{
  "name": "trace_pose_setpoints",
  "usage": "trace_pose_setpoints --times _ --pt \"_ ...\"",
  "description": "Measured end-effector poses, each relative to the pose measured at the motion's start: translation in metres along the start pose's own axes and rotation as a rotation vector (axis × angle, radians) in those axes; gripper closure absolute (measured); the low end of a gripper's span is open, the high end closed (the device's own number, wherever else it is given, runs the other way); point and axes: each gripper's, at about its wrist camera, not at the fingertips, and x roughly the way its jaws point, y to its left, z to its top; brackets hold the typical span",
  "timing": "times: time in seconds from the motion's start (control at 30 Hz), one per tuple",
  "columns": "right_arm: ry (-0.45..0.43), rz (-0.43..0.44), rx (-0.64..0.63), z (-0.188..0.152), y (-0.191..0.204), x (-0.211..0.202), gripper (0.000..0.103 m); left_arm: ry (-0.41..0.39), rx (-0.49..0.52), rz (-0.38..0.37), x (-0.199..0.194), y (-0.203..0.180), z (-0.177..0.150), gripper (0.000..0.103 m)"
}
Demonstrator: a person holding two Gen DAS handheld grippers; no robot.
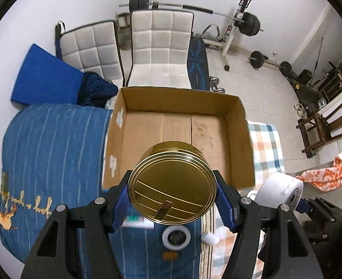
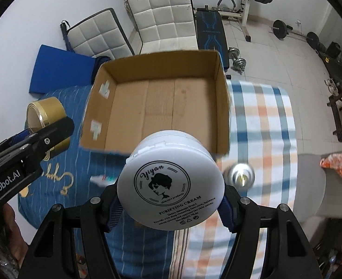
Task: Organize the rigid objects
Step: 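Carry the gold tin and white cream jar into the cardboard box with both tools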
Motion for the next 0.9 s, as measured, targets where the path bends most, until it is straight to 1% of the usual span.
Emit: trace_pose_setpoints --times 0.1,0.17,0.3,0.4,0.47,0.57,0.67,0.77,0.9 --pt "0.011 -0.01 -0.012 0.038 -0.002 0.023 0.033 0.044 -0.017 -0.014 0.034 0.004 0.03 0.04" --pt "0.027 -0.01 -0.019 0.064 -0.003 0.046 0.033 0.084 -0.029 -0.023 0.06 0.006 0.048 0.04" --pt "0.06 -0.023 -0.011 0.106 -0.009 0.093 0.033 0.175 -0.06 -0.044 0.122 0.016 0.08 0.04" --pt "0.103 -0.023 -0.006 0.133 -0.012 0.131 0.033 0.247 -0.082 -0.055 0.165 0.021 0.094 0.04" --pt "0.137 -0.026 -0.004 0.149 -0.014 0.158 0.033 0.276 -0.085 -0.048 0.186 0.022 0.101 0.04" --pt "0.17 -0.037 -0.011 0.16 -0.016 0.187 0.033 0.318 -0.087 -0.05 0.216 0.022 0.107 0.04" --pt "0.196 -0.046 -0.019 0.165 -0.017 0.208 0.033 0.379 -0.1 -0.081 0.244 0.021 0.112 0.04" --pt "0.227 -0.05 -0.03 0.171 -0.019 0.228 0.033 0.416 -0.107 -0.094 0.259 0.021 0.115 0.04" --pt "0.249 -0.064 -0.036 0.174 -0.021 0.246 0.033 0.462 -0.118 -0.123 0.279 0.017 0.122 0.04"
